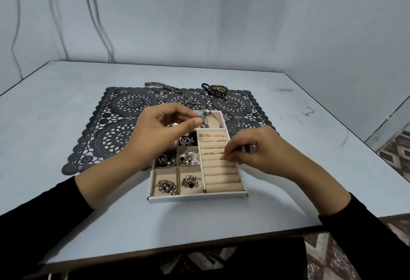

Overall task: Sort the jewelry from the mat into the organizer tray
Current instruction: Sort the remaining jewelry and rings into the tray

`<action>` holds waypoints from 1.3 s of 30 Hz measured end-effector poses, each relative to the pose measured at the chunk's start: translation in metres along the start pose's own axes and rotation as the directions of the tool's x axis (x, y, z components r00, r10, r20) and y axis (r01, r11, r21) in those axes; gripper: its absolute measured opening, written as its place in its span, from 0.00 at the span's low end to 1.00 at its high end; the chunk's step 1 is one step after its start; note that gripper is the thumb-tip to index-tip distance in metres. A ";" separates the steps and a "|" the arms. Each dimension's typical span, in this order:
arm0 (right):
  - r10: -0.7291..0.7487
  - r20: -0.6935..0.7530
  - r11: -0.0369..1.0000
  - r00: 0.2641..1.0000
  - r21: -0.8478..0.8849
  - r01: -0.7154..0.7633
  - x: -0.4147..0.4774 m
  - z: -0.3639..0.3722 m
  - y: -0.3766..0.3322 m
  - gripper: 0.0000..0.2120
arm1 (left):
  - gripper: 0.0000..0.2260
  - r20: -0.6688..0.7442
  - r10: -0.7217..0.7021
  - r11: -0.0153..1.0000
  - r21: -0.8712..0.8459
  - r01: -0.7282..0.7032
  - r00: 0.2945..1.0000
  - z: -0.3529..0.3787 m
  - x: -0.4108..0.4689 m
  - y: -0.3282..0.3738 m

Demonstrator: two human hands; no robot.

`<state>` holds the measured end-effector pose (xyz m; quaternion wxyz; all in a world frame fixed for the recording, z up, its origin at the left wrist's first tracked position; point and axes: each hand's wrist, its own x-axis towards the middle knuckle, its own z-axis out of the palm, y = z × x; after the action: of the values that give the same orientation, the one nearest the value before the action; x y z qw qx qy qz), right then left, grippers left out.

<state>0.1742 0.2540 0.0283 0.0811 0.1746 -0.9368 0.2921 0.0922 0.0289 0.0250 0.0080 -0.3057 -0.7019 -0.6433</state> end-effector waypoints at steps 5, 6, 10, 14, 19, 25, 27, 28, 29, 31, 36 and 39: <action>0.019 0.063 0.999 0.998 0.047 -0.022 0.002 -0.007 0.001 0.05 | 0.07 0.003 -0.002 1.000 0.018 0.002 1.000 -0.001 0.000 -0.002; 0.039 0.068 0.995 0.997 0.093 -0.045 0.002 -0.009 0.002 0.05 | 0.07 0.006 -0.002 1.000 0.021 0.001 1.000 -0.001 0.000 -0.002; 0.077 0.075 0.976 0.994 0.199 -0.090 0.005 -0.010 0.004 0.05 | 0.07 0.015 0.002 1.000 0.026 -0.003 1.000 -0.001 0.000 -0.003; 0.050 0.120 0.984 0.992 0.164 -0.069 0.008 -0.007 0.003 0.04 | 0.07 0.012 0.003 0.999 0.032 -0.003 1.000 0.000 0.001 -0.004; 0.068 0.155 0.985 0.986 0.147 -0.091 0.008 -0.010 0.006 0.05 | 0.07 0.009 0.006 1.000 0.020 -0.006 1.000 -0.001 0.000 -0.004; 0.130 0.193 0.969 0.973 0.181 -0.166 0.011 -0.012 0.003 0.04 | 0.07 0.015 0.003 1.000 0.010 -0.003 1.000 0.000 0.000 -0.005; 0.148 0.213 0.970 0.966 0.160 -0.184 0.013 -0.013 0.000 0.04 | 0.07 0.018 0.004 1.000 0.011 -0.004 1.000 0.000 0.000 -0.006; 0.159 0.221 0.970 0.962 0.148 -0.194 0.013 -0.013 0.000 0.04 | 0.07 0.019 0.004 1.000 0.012 -0.005 1.000 0.000 0.000 -0.006; 0.169 0.226 0.969 0.959 0.139 -0.203 0.014 -0.013 -0.001 0.04 | 0.07 0.020 0.005 1.000 0.014 -0.005 1.000 0.000 0.000 -0.006; 0.183 0.238 0.967 0.954 0.132 -0.219 0.017 -0.013 -0.001 0.04 | 0.07 0.019 0.007 1.000 0.014 -0.008 1.000 0.000 0.000 -0.006; 0.211 0.270 0.956 0.940 0.142 -0.256 0.019 -0.012 0.003 0.05 | 0.06 0.022 -0.004 1.000 0.028 0.003 1.000 0.001 0.000 -0.006; 0.215 0.228 0.916 0.950 0.289 -0.277 0.017 -0.012 0.006 0.04 | 0.06 0.024 -0.005 0.999 0.046 0.003 1.000 0.001 0.000 -0.006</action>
<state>0.1567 0.2605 0.0396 -0.0760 0.0931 -0.8954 0.4288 0.0904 0.0301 0.0192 0.0054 -0.3116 -0.7171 -0.6233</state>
